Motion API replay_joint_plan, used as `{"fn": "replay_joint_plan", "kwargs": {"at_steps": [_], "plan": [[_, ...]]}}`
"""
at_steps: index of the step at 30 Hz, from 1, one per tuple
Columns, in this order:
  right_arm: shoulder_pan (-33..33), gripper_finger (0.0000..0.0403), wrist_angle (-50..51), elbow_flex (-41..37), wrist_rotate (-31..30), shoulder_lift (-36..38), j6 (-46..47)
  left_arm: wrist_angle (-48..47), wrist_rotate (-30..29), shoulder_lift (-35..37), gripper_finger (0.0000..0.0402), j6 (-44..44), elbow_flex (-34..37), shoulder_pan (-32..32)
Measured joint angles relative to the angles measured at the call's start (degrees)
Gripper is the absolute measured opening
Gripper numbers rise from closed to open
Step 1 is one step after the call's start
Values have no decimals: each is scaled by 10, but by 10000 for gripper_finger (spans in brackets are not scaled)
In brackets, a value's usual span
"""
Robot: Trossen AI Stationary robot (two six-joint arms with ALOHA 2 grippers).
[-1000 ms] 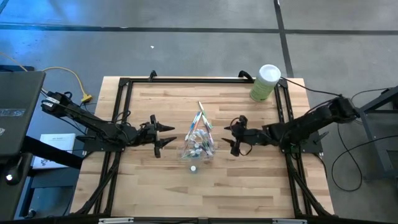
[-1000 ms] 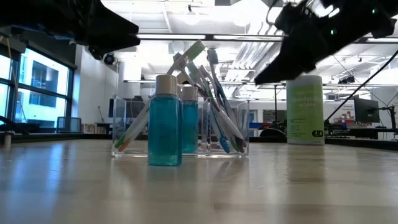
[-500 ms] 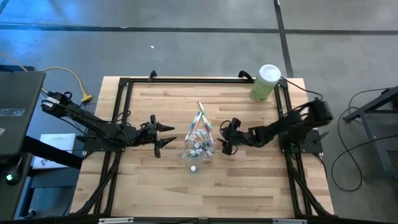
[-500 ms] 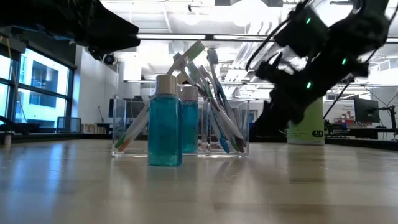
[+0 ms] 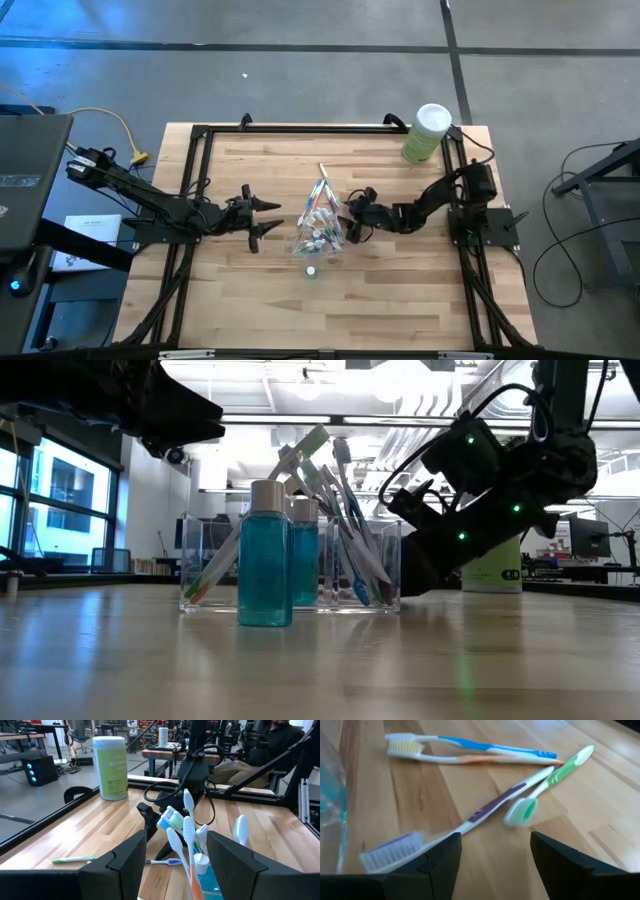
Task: Pick & Place toothbrushing station
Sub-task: Put the green toothbrush into the transparent organizer
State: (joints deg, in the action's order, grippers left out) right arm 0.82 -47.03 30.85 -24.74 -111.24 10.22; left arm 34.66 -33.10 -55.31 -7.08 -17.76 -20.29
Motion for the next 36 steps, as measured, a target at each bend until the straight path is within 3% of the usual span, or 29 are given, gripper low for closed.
{"fn": "replay_joint_plan", "kwargs": {"at_steps": [10, 17, 28, 36], "plan": [[-43, 231, -39, 0, 0, -9, -31, 0, 0, 0, 203, -2, 0, 20], [-76, 231, -59, -1, 66, -9, -39, 0, 0, 0, 203, -2, 0, 23], [-109, 229, -63, 2, 104, -9, -70, 0, 0, 0, 203, -3, 0, 23], [-137, 172, -59, 3, 180, -9, -71, 0, 0, 0, 203, -5, 0, 23]]}}
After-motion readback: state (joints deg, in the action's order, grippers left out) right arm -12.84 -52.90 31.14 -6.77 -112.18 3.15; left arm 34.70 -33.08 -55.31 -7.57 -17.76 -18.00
